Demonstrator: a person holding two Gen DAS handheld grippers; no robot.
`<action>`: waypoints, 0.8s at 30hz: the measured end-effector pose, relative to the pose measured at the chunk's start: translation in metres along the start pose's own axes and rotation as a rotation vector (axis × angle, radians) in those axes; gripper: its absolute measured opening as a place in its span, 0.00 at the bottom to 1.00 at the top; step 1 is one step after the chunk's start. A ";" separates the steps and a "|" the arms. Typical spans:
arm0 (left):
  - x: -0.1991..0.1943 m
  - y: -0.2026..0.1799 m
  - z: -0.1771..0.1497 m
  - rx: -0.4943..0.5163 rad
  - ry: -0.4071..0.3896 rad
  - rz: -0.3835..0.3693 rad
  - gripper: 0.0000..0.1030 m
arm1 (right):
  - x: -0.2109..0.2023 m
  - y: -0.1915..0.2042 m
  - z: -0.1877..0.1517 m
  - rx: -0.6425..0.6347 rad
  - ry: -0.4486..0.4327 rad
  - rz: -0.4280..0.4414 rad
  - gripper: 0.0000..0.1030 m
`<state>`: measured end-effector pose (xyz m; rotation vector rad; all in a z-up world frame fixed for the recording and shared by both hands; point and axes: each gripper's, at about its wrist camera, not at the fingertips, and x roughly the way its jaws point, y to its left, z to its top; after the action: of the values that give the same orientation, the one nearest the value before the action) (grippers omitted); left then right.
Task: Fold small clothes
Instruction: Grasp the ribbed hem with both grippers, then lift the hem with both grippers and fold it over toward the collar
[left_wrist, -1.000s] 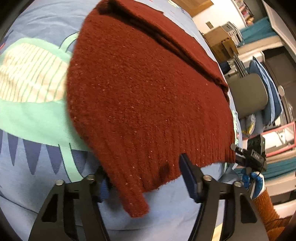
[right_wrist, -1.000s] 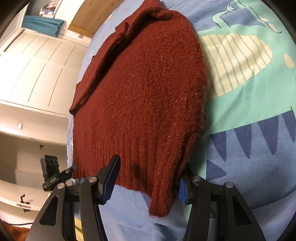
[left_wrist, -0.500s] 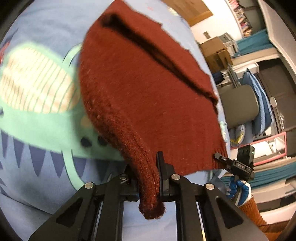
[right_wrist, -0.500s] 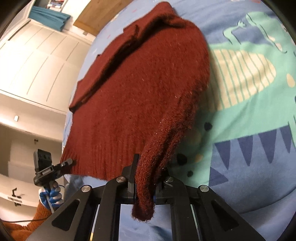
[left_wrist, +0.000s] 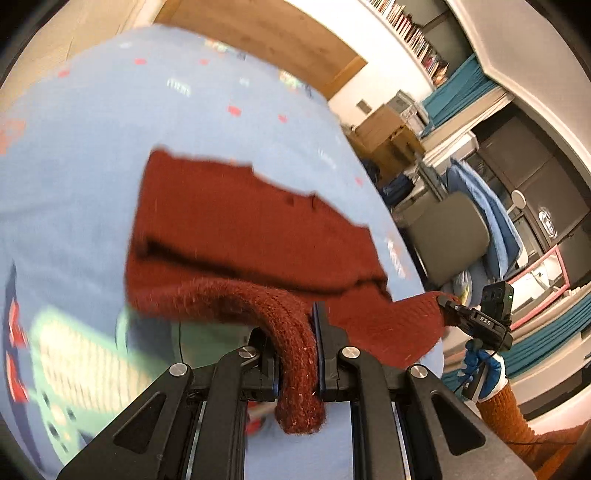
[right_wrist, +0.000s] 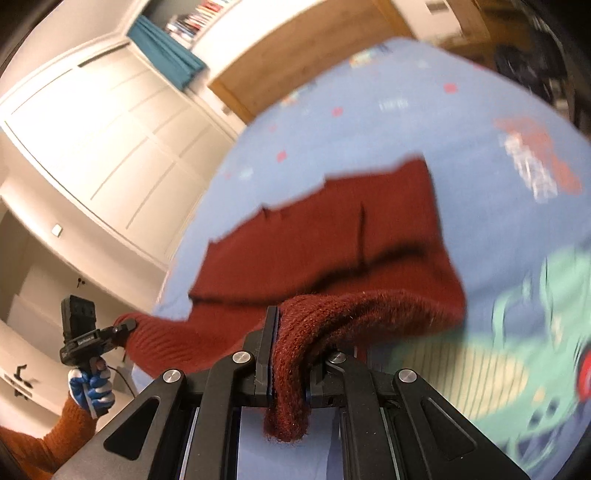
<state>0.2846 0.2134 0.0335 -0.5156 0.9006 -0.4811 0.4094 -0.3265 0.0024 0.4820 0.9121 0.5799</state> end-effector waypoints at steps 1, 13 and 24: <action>-0.001 -0.001 0.013 0.010 -0.019 0.006 0.10 | 0.001 0.003 0.016 -0.009 -0.024 -0.002 0.10; 0.091 0.045 0.091 -0.047 -0.043 0.136 0.11 | 0.083 -0.017 0.106 0.065 -0.091 -0.113 0.10; 0.162 0.118 0.110 -0.209 0.039 0.252 0.12 | 0.164 -0.070 0.114 0.176 -0.008 -0.231 0.12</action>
<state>0.4822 0.2334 -0.0790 -0.5748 1.0441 -0.1688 0.6021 -0.2885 -0.0765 0.5280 1.0003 0.2889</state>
